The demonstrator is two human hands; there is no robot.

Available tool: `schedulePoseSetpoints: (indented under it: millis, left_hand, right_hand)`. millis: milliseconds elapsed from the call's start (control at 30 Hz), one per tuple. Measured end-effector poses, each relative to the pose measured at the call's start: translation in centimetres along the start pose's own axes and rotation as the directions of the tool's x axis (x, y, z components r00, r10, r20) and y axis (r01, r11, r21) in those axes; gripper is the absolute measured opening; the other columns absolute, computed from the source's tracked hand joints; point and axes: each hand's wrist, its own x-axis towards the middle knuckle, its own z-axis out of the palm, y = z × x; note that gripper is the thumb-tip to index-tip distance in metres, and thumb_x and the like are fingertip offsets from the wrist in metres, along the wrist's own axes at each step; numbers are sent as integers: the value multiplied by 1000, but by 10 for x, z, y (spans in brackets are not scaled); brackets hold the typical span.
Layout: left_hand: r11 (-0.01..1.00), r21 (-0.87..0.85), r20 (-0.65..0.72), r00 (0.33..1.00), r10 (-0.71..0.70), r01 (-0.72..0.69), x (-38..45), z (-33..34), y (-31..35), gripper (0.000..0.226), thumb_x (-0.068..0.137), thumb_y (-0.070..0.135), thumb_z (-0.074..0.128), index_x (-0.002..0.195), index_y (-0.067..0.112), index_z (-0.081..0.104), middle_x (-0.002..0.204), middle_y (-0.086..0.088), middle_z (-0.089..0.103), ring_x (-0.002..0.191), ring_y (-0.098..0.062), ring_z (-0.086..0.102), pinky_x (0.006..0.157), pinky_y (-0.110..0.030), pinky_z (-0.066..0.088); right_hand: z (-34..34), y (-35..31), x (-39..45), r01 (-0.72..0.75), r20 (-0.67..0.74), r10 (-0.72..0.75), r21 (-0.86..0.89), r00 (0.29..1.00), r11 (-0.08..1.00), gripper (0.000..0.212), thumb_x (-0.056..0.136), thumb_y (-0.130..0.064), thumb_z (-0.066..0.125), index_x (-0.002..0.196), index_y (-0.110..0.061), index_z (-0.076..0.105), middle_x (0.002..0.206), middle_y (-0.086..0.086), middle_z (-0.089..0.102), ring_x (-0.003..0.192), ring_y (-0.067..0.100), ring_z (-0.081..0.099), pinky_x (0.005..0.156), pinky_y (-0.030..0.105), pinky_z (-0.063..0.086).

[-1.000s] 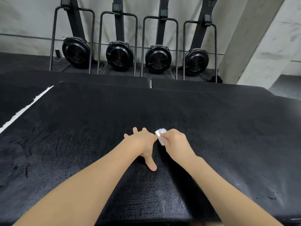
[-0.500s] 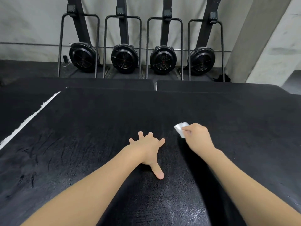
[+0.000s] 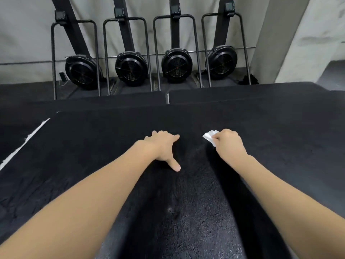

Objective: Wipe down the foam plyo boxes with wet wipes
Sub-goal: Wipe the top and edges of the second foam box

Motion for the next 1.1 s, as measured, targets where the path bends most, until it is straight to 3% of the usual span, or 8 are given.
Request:
schedulePoseSetpoints:
  millis: [133, 233, 400, 533, 667, 833, 967, 1100]
  left_hand:
    - [998, -54, 30, 999, -15, 17, 27, -2, 5, 139, 53, 68, 88, 161, 38, 6, 160, -7, 24, 145, -43, 19, 109, -64, 36]
    - [1000, -21, 55, 998, -21, 22, 42, 0, 5, 141, 51, 72, 87, 161, 35, 7, 149, -5, 35, 139, -42, 28, 106, -61, 41]
    - [1000, -13, 58, 998, -26, 27, 50, 8, 3, 142, 51, 73, 86, 161, 37, 4, 155, -4, 26, 141, -44, 24, 106, -65, 39]
    - [998, -31, 71, 996, -44, 47, 46, 8, 6, 139, 56, 68, 86, 161, 39, 0, 163, -2, 15, 148, -45, 12, 106, -71, 34]
    - [997, -35, 90, 994, -62, 65, 47, 7, 9, 138, 57, 66, 87, 161, 38, 0, 166, -3, 9, 151, -47, 4, 108, -73, 29]
    - [995, -43, 111, 990, -84, 89, 51, 5, 13, 136, 57, 59, 92, 161, 35, 8, 165, -4, 11, 151, -49, 0, 108, -77, 24]
    - [994, -61, 99, 991, -89, 96, 49, 6, 14, 130, 59, 56, 92, 160, 34, 13, 163, -3, 13, 150, -49, -3, 108, -78, 21]
    - [994, -30, 100, 990, -98, 101, 49, 6, 17, 135, 58, 60, 90, 161, 35, 7, 161, -3, 15, 149, -51, 1, 107, -78, 25]
  right_hand:
    - [0, -31, 0, 25, 28, -30, 155, 999, 988, 22, 91, -1, 51, 107, 1, 66, 97, 16, 66, 92, 37, 62, 76, 39, 50]
    - [10, -35, 1, 138, 72, -166, 295, 984, 945, 28, 93, -12, 58, 120, -13, 68, 114, 4, 70, 106, 23, 64, 86, 28, 49]
    - [21, -23, 11, 293, 72, -316, 223, 946, 930, 16, 91, -12, 62, 90, -17, 77, 85, 1, 63, 78, 20, 60, 69, 32, 50]
    - [13, 10, 61, 176, -36, -174, 47, 984, 983, 45, 84, 0, 60, 51, -18, 34, 66, 1, 31, 58, 25, 39, 46, 29, 26]
    - [7, 7, 78, 14, -17, -13, 100, 1000, 995, 29, 94, -10, 53, 67, -19, 47, 77, 8, 45, 71, 25, 42, 58, 30, 32]
    - [29, -50, 59, 138, 68, -159, 242, 985, 960, 32, 89, -20, 59, 61, -7, 52, 70, 6, 41, 63, 24, 39, 49, 23, 31]
    - [43, -46, 66, 247, 60, -262, 185, 963, 951, 16, 91, -6, 60, 78, -1, 68, 88, 7, 57, 79, 28, 59, 68, 38, 54]
    - [17, -28, 91, 339, 4, -339, -13, 941, 941, 49, 61, 28, 61, 64, -15, 39, 64, -10, 11, 55, 24, 36, 43, 31, 35]
